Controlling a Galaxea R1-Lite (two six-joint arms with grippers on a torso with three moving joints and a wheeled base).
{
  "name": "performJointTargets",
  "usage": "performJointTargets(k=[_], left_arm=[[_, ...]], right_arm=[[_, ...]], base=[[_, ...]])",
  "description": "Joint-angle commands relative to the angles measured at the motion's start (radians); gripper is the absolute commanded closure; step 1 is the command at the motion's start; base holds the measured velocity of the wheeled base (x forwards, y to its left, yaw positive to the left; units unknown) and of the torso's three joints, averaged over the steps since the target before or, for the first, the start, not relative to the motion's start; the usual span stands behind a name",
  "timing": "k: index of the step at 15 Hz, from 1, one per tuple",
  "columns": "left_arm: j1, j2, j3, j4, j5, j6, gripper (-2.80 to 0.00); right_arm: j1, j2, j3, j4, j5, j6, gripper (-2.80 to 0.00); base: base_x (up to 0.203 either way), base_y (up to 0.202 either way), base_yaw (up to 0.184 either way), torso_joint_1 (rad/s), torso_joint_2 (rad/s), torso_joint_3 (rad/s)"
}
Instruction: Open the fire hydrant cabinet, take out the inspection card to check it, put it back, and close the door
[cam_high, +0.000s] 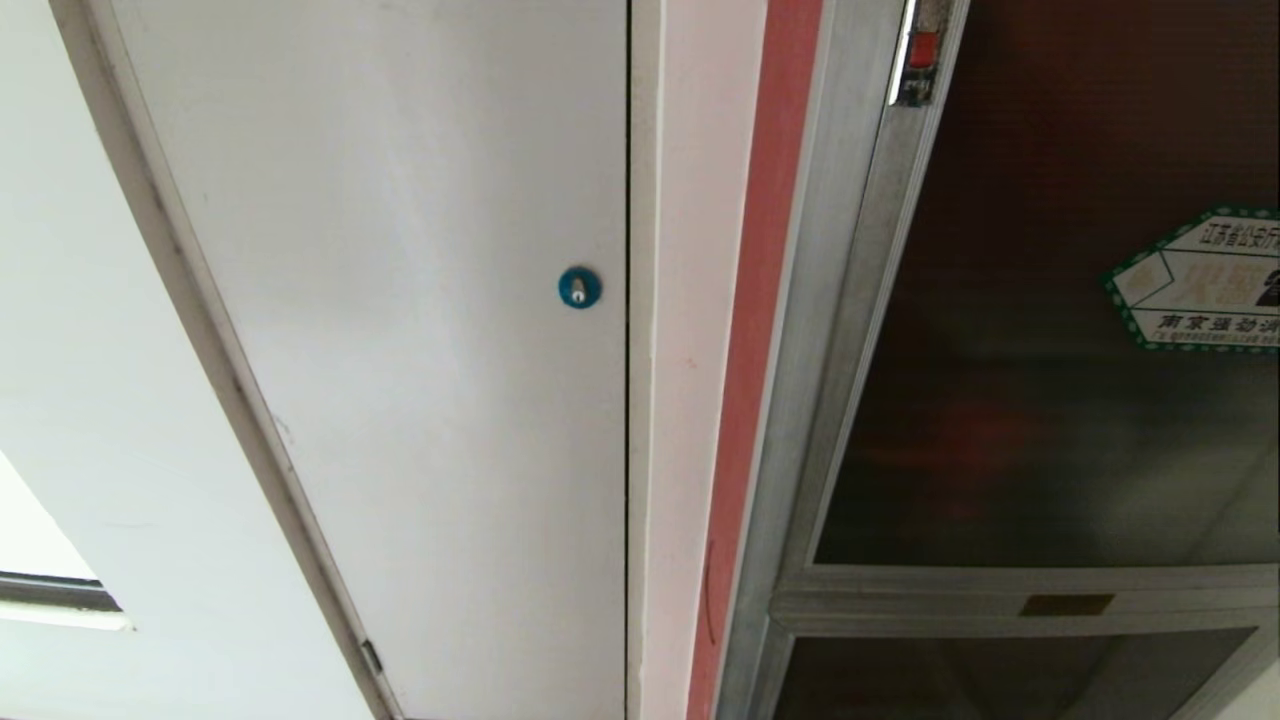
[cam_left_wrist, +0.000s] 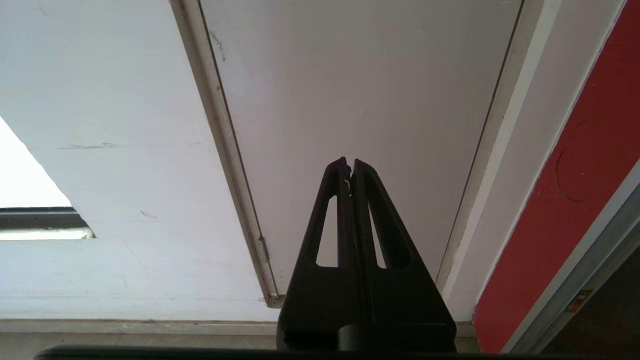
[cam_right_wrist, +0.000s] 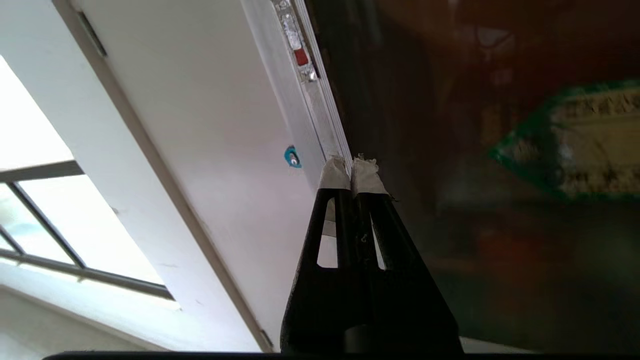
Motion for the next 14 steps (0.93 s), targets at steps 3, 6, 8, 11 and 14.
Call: performJointTargets(k=[3, 6, 8, 11, 14], left_arm=[[0.001, 0.000, 0.008, 0.000, 0.000, 0.000, 0.00], [0.000, 0.000, 0.006, 0.000, 0.000, 0.000, 0.00], [0.000, 0.000, 0.007, 0.000, 0.000, 0.000, 0.00], [0.000, 0.000, 0.008, 0.000, 0.000, 0.000, 0.00], [0.001, 0.000, 0.006, 0.000, 0.000, 0.000, 0.00]], right_arm=[[-0.032, -0.320, 0.144, 0.020, -0.008, 0.011, 0.00], [-0.052, -0.487, 0.181, 0.088, -0.042, -0.015, 0.00], [-0.054, -0.572, 0.250, 0.113, -0.088, -0.081, 0.00], [-0.052, -0.663, 0.462, 0.107, -0.116, -0.219, 0.00], [-0.051, -0.680, 0.669, -0.028, -0.204, -0.298, 0.00]], base=[[0.000, 0.000, 0.000, 0.000, 0.00, 0.000], [0.000, 0.000, 0.000, 0.000, 0.00, 0.000], [0.000, 0.000, 0.000, 0.000, 0.00, 0.000], [0.000, 0.000, 0.000, 0.000, 0.00, 0.000], [0.000, 0.000, 0.000, 0.000, 0.00, 0.000]])
